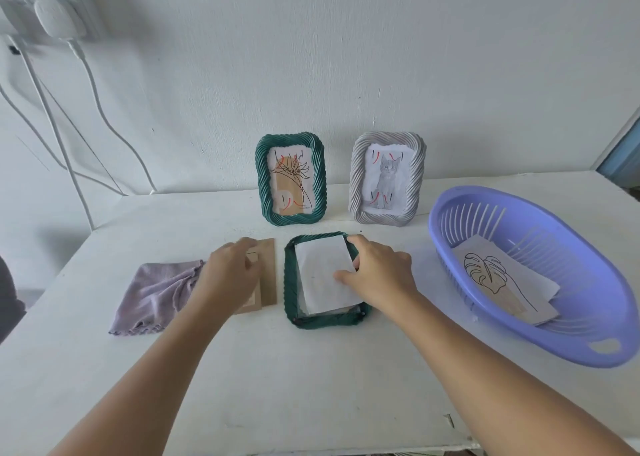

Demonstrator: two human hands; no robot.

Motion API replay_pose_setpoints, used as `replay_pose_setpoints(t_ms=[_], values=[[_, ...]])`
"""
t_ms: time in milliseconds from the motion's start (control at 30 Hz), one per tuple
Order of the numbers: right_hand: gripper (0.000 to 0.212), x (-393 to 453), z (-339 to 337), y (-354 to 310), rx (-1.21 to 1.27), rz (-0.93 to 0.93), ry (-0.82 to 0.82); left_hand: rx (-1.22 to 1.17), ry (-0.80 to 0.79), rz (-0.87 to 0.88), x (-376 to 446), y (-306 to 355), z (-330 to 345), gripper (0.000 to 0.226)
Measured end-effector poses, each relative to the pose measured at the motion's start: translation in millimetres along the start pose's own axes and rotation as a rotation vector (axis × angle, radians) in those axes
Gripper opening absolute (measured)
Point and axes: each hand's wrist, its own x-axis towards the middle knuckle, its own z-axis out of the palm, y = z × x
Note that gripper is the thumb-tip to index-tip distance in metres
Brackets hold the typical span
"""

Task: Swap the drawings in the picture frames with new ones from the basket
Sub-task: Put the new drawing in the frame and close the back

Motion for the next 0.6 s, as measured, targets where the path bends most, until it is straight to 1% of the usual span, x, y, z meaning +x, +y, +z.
replay_pose_setpoints(t_ms=[67,133,267,400,433,467,533,600], values=[[0.055,0,-1,-1,-0.009,-0.002,-0.002,-0.071,-0.089,0.019,-4,17,7,0.038],[0.057,-1,-1,-2,-0.014,-0.006,-0.001,-0.077,-0.159,0.025,-8,30,16,0.039],[0.064,-4,-3,-2,-0.004,-0.015,0.007,0.0,-0.174,0.065,-11,41,31,0.043],[0.061,-6,-4,-4,-0.02,-0.036,-0.004,0.005,-0.22,0.06,-12,44,36,0.057],[0.061,-6,-4,-4,-0.015,-0.032,-0.013,0.003,-0.225,0.051,-13,44,36,0.059],[0.061,-5,-4,-4,-0.001,-0.024,-0.021,0.002,-0.228,0.045,-13,45,36,0.056],[0.062,-5,-4,-2,0.081,0.011,-0.048,-0.009,-0.236,0.033,-14,46,36,0.047],[0.063,-5,-5,0,0.254,0.066,-0.093,-0.039,-0.242,0.018,-14,46,36,0.045]])
